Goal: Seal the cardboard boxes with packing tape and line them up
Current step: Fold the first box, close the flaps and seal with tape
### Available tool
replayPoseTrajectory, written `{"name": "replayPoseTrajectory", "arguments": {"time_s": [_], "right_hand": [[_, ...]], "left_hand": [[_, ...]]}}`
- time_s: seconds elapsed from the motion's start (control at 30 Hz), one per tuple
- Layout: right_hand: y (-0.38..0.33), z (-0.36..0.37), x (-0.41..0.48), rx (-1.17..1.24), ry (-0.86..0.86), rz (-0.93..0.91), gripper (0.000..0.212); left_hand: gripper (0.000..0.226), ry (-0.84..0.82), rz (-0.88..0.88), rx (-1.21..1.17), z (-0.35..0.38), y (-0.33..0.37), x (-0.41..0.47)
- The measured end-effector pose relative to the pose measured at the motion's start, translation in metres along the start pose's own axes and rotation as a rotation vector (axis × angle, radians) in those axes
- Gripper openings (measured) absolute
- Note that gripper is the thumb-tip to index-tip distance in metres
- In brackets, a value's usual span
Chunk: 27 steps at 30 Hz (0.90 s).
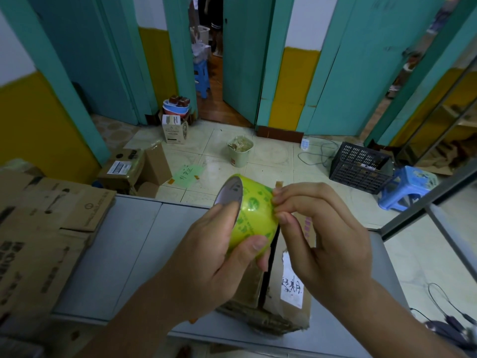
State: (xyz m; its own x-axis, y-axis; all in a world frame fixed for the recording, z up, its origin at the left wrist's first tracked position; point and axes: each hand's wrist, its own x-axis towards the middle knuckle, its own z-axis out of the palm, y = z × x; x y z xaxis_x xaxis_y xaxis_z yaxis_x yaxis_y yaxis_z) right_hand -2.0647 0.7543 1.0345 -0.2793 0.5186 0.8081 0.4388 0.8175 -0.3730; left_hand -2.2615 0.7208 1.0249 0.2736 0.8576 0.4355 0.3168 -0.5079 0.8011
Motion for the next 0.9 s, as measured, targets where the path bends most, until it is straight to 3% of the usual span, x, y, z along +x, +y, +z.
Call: {"name": "replayPoseTrajectory", "arguments": {"time_s": [0.27, 0.4, 0.63, 0.9], "right_hand": [[-0.003, 0.002, -0.003, 0.032, 0.033, -0.006, 0.020], [-0.002, -0.003, 0.005, 0.081, 0.074, 0.033, 0.008], [0.001, -0.019, 0.014, -0.099, -0.076, 0.041, 0.017], [0.001, -0.025, 0.014, -0.115, -0.099, -0.003, 0.012]], "left_hand": [[0.029, -0.004, 0.003, -0.047, 0.000, 0.004, 0.000], [0.028, -0.018, 0.019, -0.015, -0.004, 0.006, 0.006], [0.032, -0.002, -0.002, 0.042, -0.007, 0.005, 0.011], [0.036, 0.009, 0.032, 0.217, -0.008, 0.005, 0.012]]}}
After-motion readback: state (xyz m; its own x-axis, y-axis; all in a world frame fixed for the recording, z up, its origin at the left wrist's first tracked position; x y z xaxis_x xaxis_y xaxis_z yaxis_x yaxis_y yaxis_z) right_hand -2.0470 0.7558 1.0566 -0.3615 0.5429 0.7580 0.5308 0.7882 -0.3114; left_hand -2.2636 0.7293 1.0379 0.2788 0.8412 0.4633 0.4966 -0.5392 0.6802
